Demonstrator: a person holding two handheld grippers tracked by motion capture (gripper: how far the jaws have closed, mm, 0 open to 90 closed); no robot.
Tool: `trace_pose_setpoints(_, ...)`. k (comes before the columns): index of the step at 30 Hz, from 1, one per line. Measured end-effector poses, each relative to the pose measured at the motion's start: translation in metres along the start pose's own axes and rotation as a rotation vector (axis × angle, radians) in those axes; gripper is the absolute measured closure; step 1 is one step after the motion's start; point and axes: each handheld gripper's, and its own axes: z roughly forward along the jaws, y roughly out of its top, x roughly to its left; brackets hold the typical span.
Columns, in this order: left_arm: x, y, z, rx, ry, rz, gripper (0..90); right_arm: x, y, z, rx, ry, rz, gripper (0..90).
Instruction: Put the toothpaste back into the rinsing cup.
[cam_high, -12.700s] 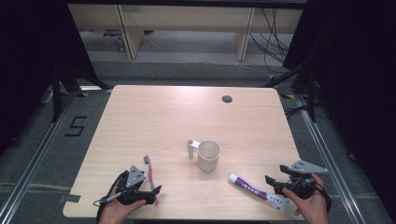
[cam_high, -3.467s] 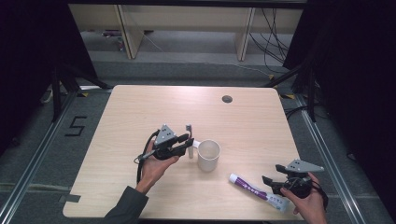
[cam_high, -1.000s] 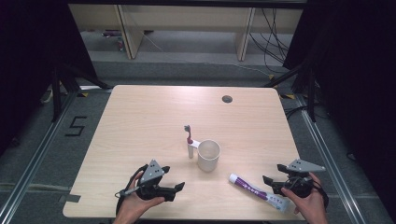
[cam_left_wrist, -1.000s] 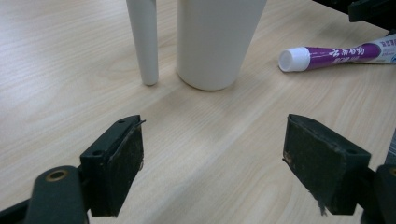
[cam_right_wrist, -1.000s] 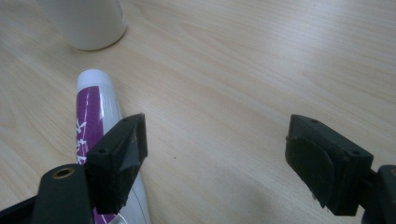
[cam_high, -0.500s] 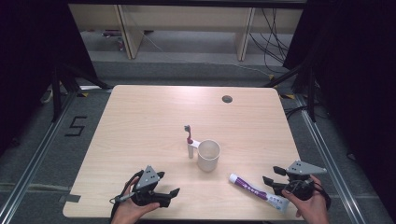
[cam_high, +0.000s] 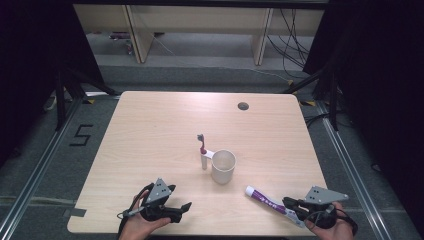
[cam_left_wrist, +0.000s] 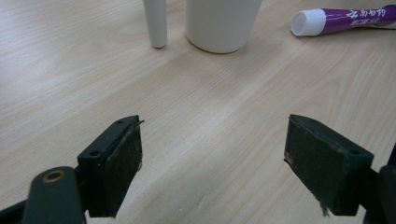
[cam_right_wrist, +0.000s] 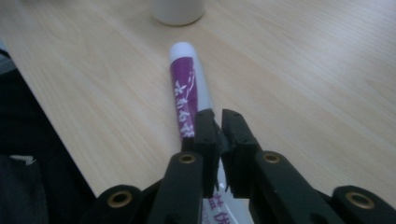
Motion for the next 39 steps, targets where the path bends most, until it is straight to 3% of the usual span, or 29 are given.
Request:
trace_pose_setpoints(2,0.0,0.0,0.001,-0.012,-0.005,-0.002,19.0,0.0,-0.001,0.0,0.006,0.022,-0.046,89.9)
trace_pose_setpoints(10,0.002,0.0,0.0,0.005,-0.008,0.007,19.3,0.004,-0.005,0.005,0.064,0.056,-0.117,90.0)
trace_pose_setpoints(14,0.002,0.0,0.001,0.009,-0.006,0.007,19.4,0.005,-0.008,0.006,0.085,0.064,-0.106,90.0)
trace_pose_setpoints(21,-0.001,0.0,0.002,0.004,-0.005,-0.006,19.7,0.004,-0.01,0.008,0.118,0.062,-0.144,90.0)
trace_pose_setpoints(23,-0.001,-0.001,0.003,-0.002,-0.01,-0.007,19.8,0.004,-0.011,0.008,0.133,0.067,-0.118,90.0)
trace_pose_setpoints(24,-0.001,-0.001,0.003,0.003,-0.01,-0.002,19.8,0.001,-0.011,0.009,0.125,0.062,-0.152,90.0)
trace_pose_setpoints(25,0.0,-0.001,0.002,0.01,-0.009,0.006,19.8,0.001,-0.012,0.009,0.124,0.05,-0.132,90.0)
trace_pose_setpoints(27,0.0,-0.001,0.003,0.009,-0.006,0.003,19.8,-0.002,-0.013,0.009,0.126,0.047,-0.144,90.0)
trace_pose_setpoints(29,0.0,-0.002,0.002,0.013,-0.011,0.013,19.9,0.0,-0.014,0.008,0.156,0.026,-0.098,90.0)
trace_pose_setpoints(31,0.0,-0.001,0.003,0.017,-0.011,0.014,19.9,-0.005,-0.015,0.008,0.159,0.013,-0.113,90.0)
trace_pose_setpoints(39,-0.001,-0.001,0.004,0.015,-0.007,0.003,20.0,-0.023,-0.016,0.006,0.183,-0.054,-0.068,90.0)
